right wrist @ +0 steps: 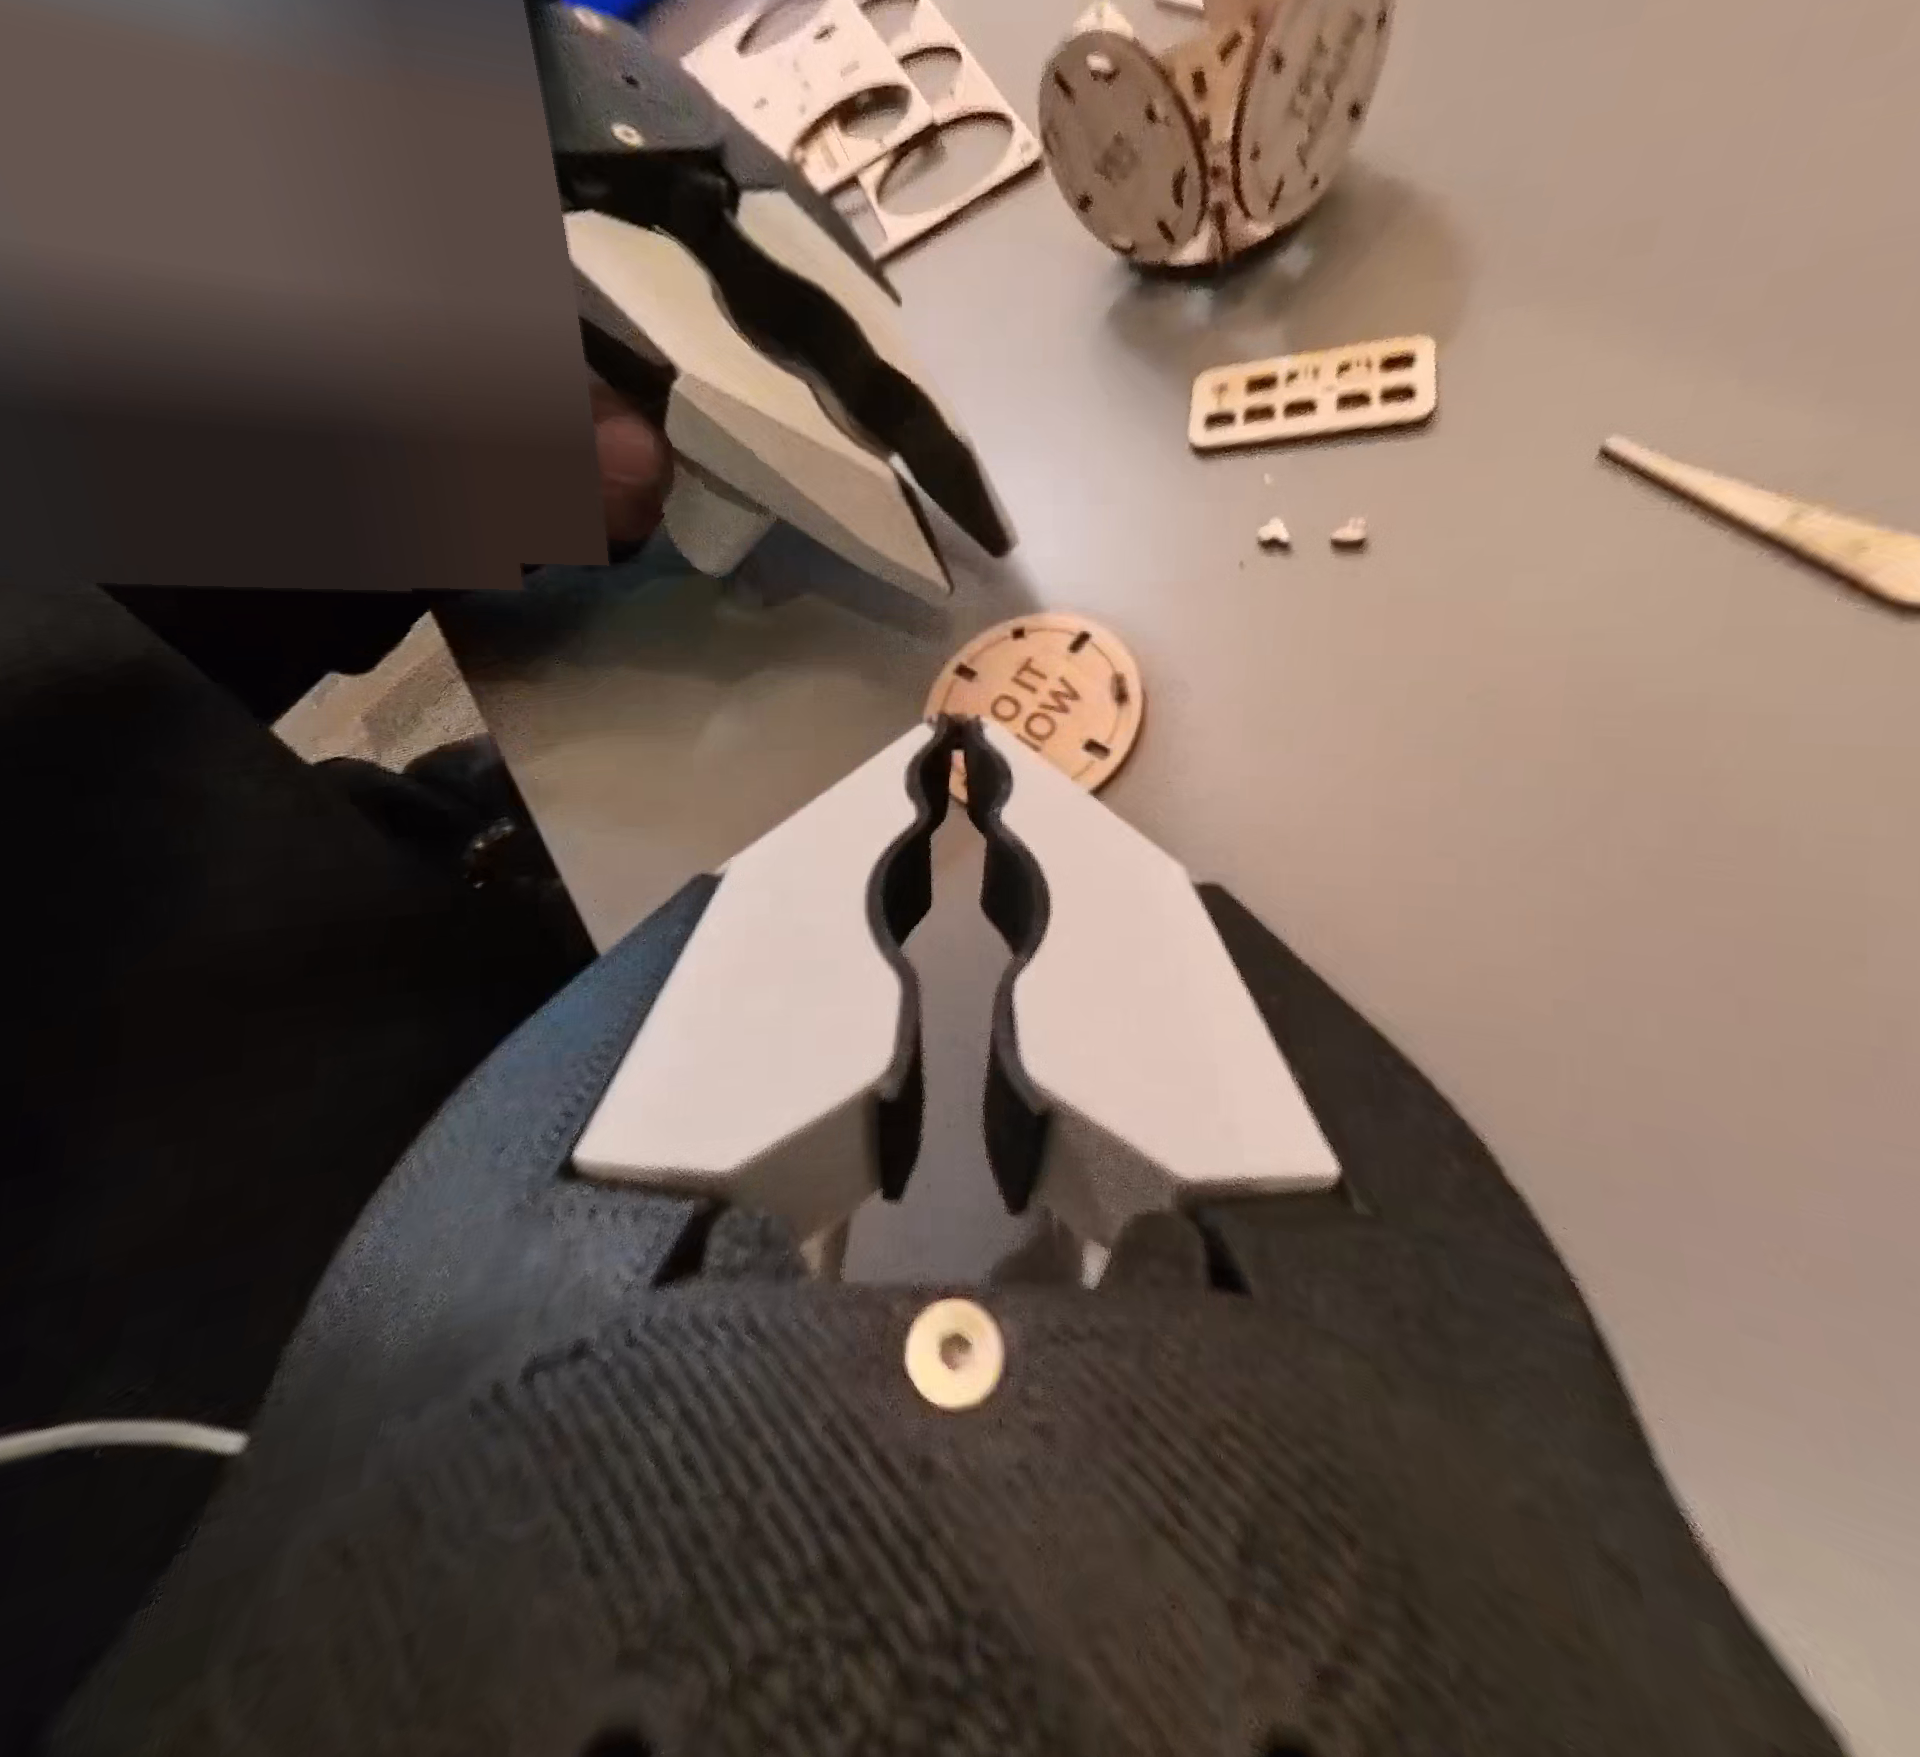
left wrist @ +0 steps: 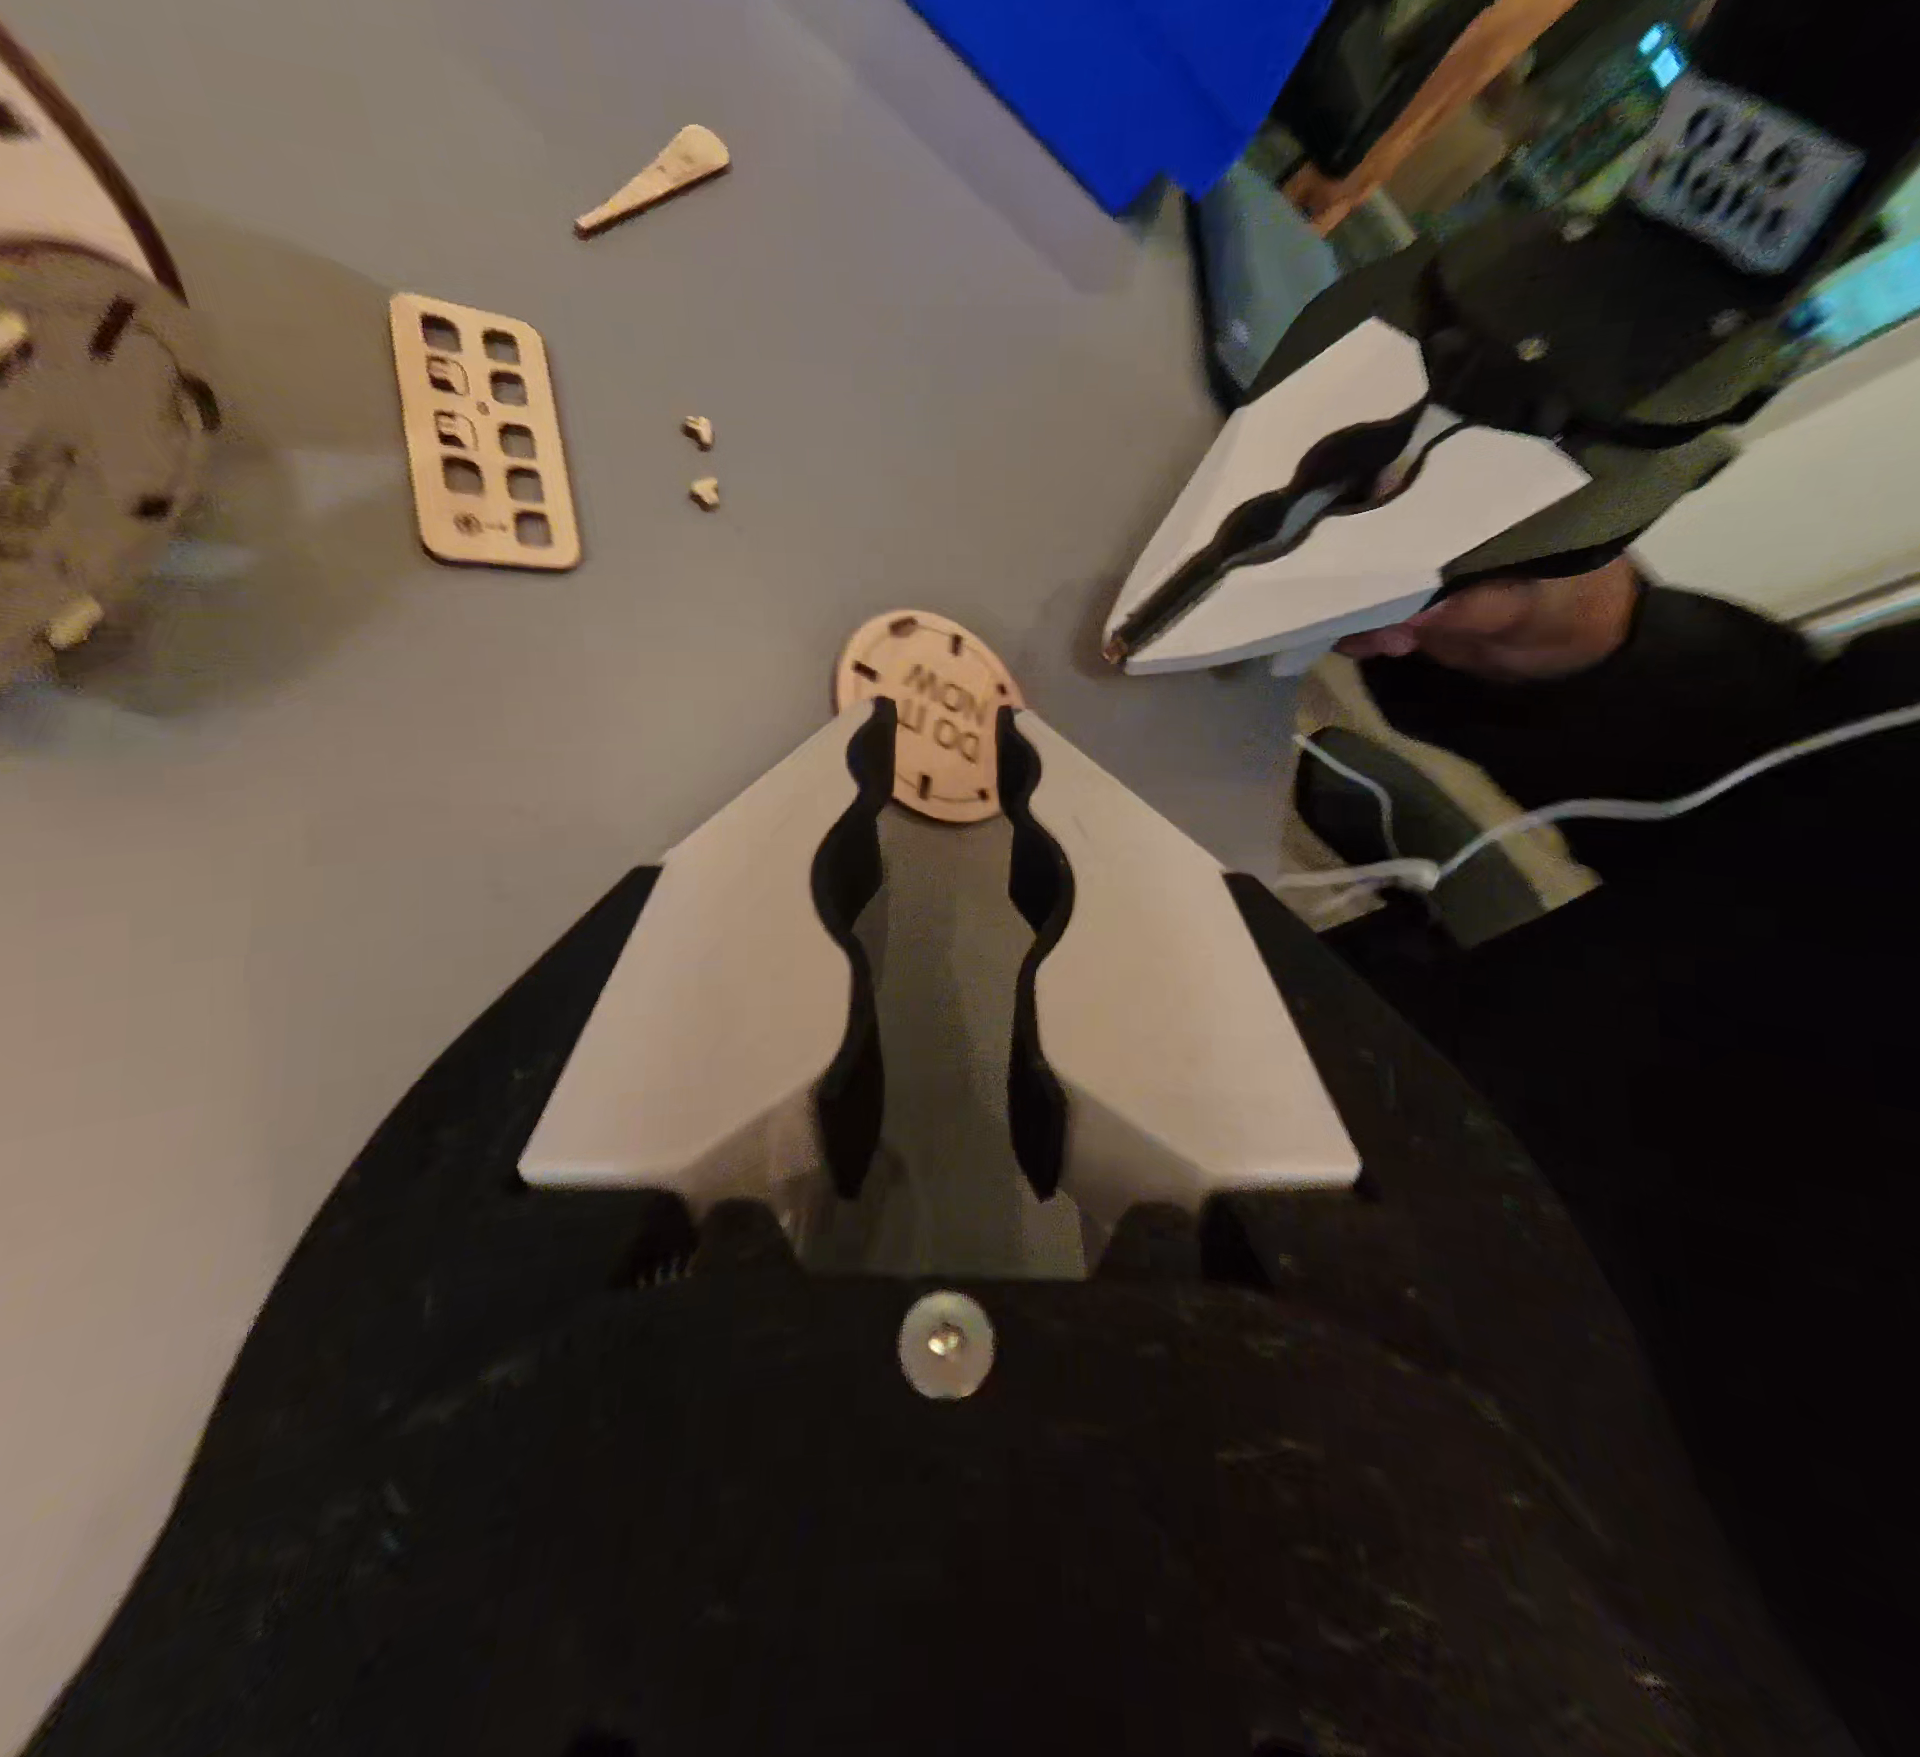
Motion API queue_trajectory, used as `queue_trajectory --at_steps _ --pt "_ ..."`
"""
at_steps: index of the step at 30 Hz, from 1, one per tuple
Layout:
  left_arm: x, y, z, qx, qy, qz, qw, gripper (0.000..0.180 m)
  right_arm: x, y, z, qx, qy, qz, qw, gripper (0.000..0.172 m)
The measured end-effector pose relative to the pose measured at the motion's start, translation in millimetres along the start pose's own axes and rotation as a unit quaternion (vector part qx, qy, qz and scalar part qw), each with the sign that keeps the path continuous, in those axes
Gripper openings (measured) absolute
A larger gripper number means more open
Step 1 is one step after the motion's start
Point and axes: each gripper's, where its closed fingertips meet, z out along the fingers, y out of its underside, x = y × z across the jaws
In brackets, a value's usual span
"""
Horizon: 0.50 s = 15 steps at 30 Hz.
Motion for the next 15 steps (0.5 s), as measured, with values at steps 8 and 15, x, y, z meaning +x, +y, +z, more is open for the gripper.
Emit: queue_trajectory --at_steps 8,15 --pt "-6.1 11.2 14.5 -0.043 -0.038 0.062 0.996 0.014 1.4 24.6 5.7 -0.071 0.026 0.078 0.994 0.001" --pt "44.3 44.7 23.0 -0.096 0.09 0.013 0.991 0.013 22.0 30.8 3.7 -0.096 0.085 0.045 0.991 0.0"
